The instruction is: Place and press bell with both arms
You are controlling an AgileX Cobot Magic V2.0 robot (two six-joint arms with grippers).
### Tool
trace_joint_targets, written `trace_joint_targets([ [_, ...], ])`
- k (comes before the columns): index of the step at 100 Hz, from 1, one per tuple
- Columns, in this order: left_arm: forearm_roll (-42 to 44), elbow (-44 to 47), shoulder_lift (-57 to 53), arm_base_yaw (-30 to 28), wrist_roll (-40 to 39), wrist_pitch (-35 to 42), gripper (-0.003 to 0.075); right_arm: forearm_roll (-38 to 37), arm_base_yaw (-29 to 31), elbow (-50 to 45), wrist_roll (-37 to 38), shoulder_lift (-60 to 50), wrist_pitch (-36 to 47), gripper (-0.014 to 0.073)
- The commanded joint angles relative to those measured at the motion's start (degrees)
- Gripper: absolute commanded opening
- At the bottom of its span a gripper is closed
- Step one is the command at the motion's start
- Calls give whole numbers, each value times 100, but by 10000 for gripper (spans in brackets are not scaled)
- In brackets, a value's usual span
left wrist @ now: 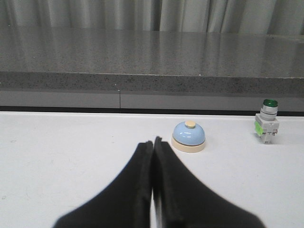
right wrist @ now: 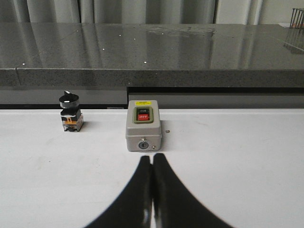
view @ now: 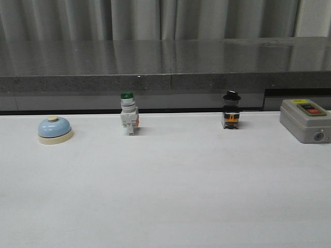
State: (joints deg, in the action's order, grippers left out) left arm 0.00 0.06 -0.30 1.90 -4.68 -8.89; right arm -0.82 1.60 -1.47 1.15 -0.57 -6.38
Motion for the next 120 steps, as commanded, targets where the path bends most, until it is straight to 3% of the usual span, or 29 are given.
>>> trace_joint_targets([
  [1,0,245,-170,2,-50,415,-20,-52,19,78,-29,-76,438,-69],
  [49,0,245,-170,2,-50,363,-20,-52,19,78,-29,-76,438,-69],
  [67,-36,119,-170,2,-50,689,-20,-52,19,78,-29,-76,438,-69],
  [92,-36,-797,326,2,-50,365,-20,-52,19,78,-29,-76,438,-69],
  [120,-36,-2068,1765,37,-50,-488,-20,-52,19,78,-29,-76,438,-69],
])
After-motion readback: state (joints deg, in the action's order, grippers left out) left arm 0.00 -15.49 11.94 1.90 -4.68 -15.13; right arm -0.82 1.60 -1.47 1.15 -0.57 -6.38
